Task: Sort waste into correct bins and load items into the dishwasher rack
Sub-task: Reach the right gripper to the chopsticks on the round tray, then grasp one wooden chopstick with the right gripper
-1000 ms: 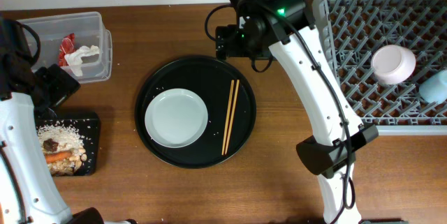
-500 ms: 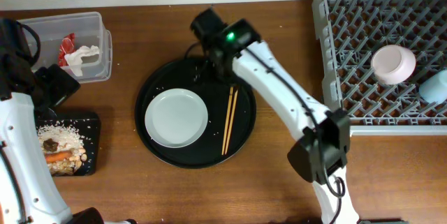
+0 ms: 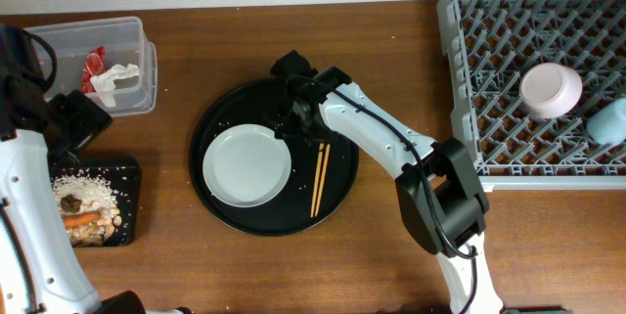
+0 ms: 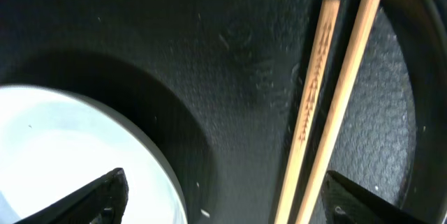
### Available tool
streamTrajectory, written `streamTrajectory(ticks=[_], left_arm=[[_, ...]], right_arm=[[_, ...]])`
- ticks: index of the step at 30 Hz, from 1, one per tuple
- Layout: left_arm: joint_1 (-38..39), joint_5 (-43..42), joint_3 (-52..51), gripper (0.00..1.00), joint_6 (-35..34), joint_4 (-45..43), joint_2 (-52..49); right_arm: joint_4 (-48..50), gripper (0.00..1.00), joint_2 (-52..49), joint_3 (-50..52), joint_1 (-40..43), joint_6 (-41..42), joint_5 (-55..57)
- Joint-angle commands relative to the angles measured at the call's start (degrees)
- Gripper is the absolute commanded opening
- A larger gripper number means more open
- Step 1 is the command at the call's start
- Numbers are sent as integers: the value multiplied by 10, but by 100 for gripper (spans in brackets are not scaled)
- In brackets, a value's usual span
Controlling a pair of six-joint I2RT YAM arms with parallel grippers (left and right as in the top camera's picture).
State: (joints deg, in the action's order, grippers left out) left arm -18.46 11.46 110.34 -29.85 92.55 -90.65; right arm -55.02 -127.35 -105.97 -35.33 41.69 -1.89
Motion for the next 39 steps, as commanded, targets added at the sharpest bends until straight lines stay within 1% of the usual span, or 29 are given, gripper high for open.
streamTrajectory(ticks=[1,6,20,39], left_arm=[[-4,10,-2,99,-5,1,-3],[-4,10,-2,99,-5,1,-3],[-5,10,-2,99,-5,1,-3],[-5,10,-2,99,-5,1,-3]], right_arm=[[12,86,-9,4,2,11,23],[24,82,-30,4,2,23,37],[24,82,-41,4,5,23,66],[35,81,-70,4,5,23,64]])
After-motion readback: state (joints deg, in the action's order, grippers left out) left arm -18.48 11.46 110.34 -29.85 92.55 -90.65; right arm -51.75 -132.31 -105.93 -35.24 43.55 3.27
